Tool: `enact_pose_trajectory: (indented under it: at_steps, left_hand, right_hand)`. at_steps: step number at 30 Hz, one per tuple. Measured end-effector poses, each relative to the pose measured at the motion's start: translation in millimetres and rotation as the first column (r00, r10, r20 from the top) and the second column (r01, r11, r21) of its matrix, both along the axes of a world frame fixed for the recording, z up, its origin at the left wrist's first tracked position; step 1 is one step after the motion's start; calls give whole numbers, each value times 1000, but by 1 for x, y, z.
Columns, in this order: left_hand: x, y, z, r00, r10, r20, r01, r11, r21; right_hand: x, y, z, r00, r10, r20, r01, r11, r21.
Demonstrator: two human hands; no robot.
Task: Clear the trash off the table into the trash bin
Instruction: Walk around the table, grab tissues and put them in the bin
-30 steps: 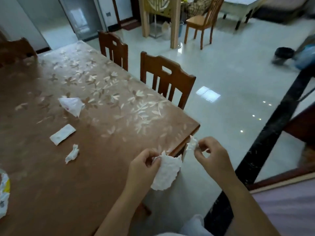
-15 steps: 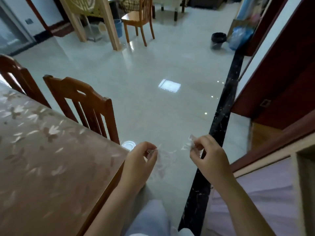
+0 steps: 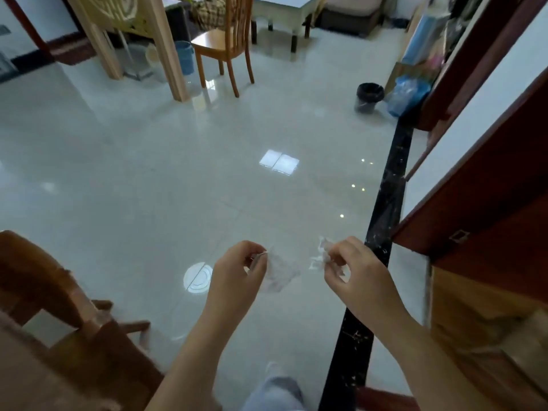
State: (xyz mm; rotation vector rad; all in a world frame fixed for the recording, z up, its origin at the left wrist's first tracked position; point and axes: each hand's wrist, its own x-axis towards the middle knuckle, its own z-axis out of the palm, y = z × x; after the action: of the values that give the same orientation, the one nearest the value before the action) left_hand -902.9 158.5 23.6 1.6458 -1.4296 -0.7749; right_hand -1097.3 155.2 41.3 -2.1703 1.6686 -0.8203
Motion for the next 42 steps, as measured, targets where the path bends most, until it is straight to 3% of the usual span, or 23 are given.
enact_pose_trajectory:
  at_steps: [8,17,26,33,37,42]
  left_hand:
    - [37,-106,2,995,99,7,-99,995,-11]
    - [116,-247,3,927,375,21,-374,926,-45]
    - [223,-354,34,754,655,44,-649,754,-100]
    - [335,-366,17,539,842,34,-842,540,-5]
    - [430,-375,6,435,898,62,-900,436,1]
    - [552,-379,15,376,926,26,-927,376,2]
  right_hand:
    - [42,-138,-10,991,93,99,-97,994,43]
    - [124,-332,-13,946,299,125,-298,954,-30]
    - [273,-508,16,801,591,99,-589,806,-55]
    - [434,-542,-4,556,823,119,-828,560,-7]
    - [539,-560,-9,510,854,105,-857,515,-23]
    - [673,-578,10,460,882,104,-886,463,-7]
